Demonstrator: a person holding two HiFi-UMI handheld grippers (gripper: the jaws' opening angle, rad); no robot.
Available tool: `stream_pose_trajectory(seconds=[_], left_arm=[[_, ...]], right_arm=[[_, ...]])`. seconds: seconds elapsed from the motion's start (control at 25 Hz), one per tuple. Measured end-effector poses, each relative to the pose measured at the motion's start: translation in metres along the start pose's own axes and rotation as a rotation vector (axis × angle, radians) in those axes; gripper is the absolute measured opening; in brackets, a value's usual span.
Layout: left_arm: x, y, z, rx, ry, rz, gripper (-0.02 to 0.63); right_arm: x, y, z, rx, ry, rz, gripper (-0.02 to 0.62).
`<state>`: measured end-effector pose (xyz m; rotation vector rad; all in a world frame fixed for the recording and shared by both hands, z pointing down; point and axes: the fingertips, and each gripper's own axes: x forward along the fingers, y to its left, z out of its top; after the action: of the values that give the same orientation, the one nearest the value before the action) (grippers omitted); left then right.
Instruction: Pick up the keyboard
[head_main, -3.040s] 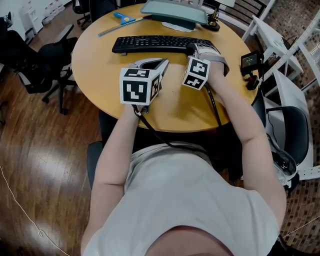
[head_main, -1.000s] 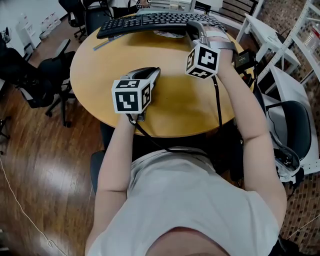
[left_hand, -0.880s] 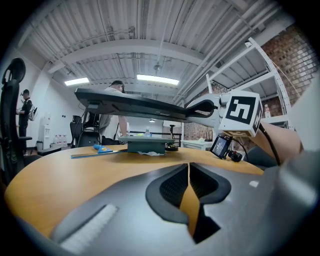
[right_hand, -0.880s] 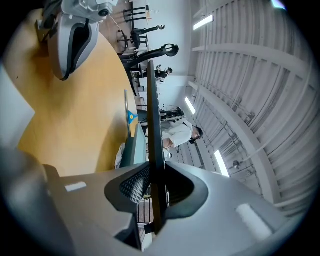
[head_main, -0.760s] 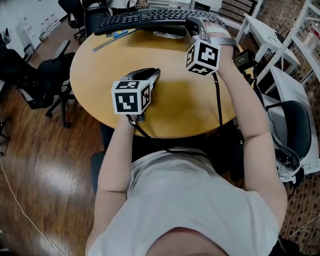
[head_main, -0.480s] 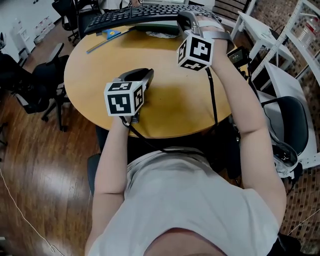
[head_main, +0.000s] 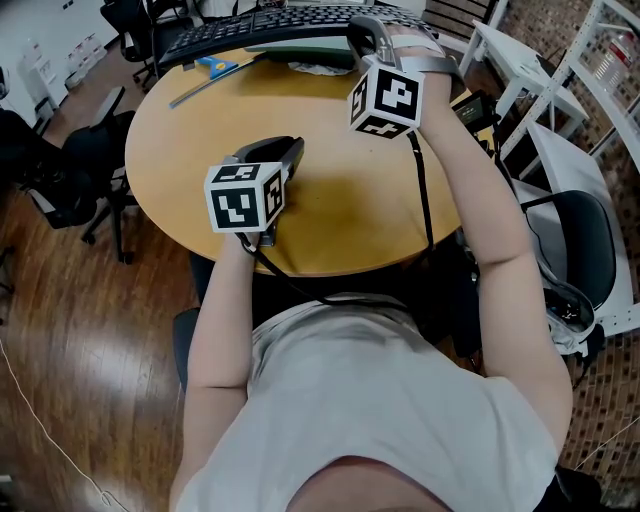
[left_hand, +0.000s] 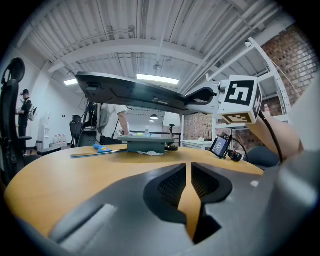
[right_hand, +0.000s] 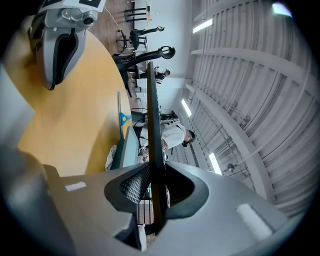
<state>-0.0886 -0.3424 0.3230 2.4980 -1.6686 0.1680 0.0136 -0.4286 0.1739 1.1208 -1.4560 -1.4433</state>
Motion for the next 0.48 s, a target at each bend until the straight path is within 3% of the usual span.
stream_pose_trajectory(seconds=[0.48], left_arm=[[-0.0002,0.0001,0.0007,0.0,-0.002,0.001,0.373]], right_arm=[[-0.0004,0.004,0.0001,0.003,0.001,0.006,0.091]])
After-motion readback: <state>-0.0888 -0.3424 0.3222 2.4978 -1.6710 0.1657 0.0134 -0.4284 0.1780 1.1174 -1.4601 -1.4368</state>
